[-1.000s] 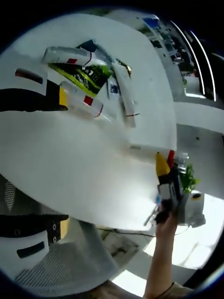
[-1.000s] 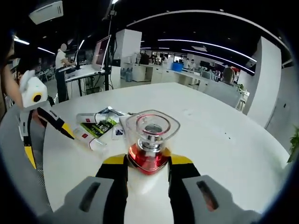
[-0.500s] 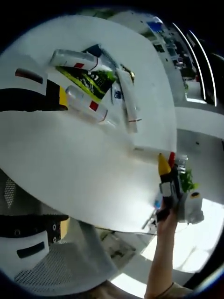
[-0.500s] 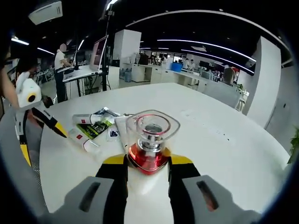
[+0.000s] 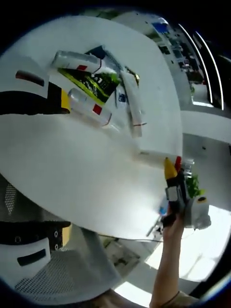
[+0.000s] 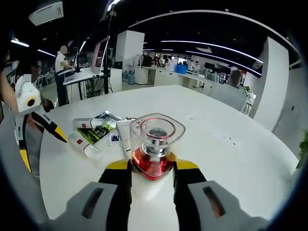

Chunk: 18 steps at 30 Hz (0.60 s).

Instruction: Arrange the skincare products in the storage area until every visible bottle or jar stands upright without overlapping.

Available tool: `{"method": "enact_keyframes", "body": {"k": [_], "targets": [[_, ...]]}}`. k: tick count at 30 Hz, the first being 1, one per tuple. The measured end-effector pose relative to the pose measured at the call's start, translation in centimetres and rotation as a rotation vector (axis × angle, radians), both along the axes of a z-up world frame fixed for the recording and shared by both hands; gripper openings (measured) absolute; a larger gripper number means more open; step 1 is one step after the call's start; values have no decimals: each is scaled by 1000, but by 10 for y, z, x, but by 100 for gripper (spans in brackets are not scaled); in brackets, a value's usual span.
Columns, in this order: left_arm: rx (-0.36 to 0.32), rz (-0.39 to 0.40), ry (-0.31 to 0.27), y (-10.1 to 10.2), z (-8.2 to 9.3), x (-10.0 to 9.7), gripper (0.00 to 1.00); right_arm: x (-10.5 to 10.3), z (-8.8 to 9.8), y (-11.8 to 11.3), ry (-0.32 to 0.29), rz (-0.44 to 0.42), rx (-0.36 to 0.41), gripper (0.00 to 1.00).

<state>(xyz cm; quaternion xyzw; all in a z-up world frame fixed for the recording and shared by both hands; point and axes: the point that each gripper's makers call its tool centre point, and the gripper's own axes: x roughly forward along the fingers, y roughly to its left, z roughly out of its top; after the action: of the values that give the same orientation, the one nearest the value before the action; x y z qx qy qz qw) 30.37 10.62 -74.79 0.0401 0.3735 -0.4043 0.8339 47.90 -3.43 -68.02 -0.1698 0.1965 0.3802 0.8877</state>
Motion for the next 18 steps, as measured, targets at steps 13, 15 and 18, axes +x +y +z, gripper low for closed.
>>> {"method": "enact_keyframes", "body": {"k": [13,15,18], "targets": [[-1,-6,-8,0,4,1,90,0,1,0,31,-55,63,42],[-2,-8,-9,0,5,1,90,-1,-1,-1,37,-61,58,43],[-3,-12,-14,0,7,1,90,-5,-1,-1,40,-69,54,44]]}}
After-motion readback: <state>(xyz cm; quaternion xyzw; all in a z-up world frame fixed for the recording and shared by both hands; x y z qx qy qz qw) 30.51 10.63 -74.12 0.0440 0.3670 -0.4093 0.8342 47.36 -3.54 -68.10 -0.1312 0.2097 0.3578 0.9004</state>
